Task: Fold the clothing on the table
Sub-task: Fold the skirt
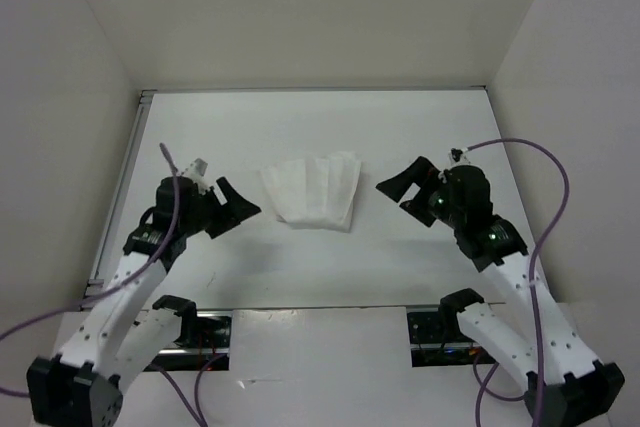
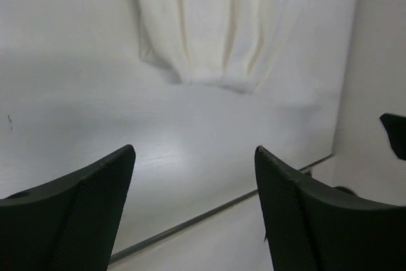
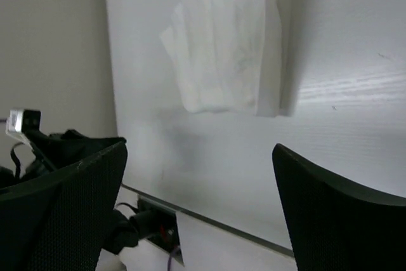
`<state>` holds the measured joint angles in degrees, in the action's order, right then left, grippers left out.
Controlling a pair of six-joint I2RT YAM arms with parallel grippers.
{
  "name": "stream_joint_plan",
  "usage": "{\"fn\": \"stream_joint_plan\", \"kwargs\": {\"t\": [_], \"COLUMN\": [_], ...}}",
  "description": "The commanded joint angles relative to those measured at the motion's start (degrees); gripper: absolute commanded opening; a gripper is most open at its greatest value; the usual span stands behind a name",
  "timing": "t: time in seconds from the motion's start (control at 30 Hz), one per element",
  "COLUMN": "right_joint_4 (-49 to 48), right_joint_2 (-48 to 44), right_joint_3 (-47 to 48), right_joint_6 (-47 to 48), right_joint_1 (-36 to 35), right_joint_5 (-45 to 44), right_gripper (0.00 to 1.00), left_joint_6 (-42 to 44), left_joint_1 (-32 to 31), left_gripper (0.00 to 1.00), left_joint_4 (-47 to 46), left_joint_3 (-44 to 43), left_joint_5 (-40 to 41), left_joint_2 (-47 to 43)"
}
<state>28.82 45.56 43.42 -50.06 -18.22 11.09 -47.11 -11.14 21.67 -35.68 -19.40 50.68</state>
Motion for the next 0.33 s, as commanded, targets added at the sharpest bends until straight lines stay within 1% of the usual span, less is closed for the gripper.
{"fn": "stream_joint_plan", "kwargs": {"t": [0.0,0.03,0.13,0.27,0.3], "right_joint_4": [-3.59,-3.07,-2.46,-1.84,-1.23], "right_joint_2": [-7.05,-8.20,-11.19,-12.42,-12.43], "right_joint_3": [-1.05,-1.06,-1.06,-1.06,-1.06], "right_joint_6": [-4.69,-5.30,-5.31,-5.31,-5.31], "right_joint_1": [-0.24,-0.24,-0.24,-0.24,-0.24], "right_joint_5": [-6.08,-7.04,-7.66,-7.66,-7.66], "right_gripper": [1.00,1.00,1.00,1.00,1.00], "left_joint_6": [-8.69,-9.48,-10.63,-10.63,-10.63], "left_joint_1": [-0.03,-0.03,-0.03,-0.03,-0.03], "left_gripper": [0.84,0.90,0.93,0.93,0.98], "left_joint_4": [-5.32,-5.32,-5.32,-5.32,-5.32], "left_joint_3": [1.13,1.84,2.55,3.07,3.07], "left_joint_5": [7.52,8.05,8.06,6.31,6.30], "left_joint_2": [-12.93,-14.62,-17.27,-15.53,-15.52]}}
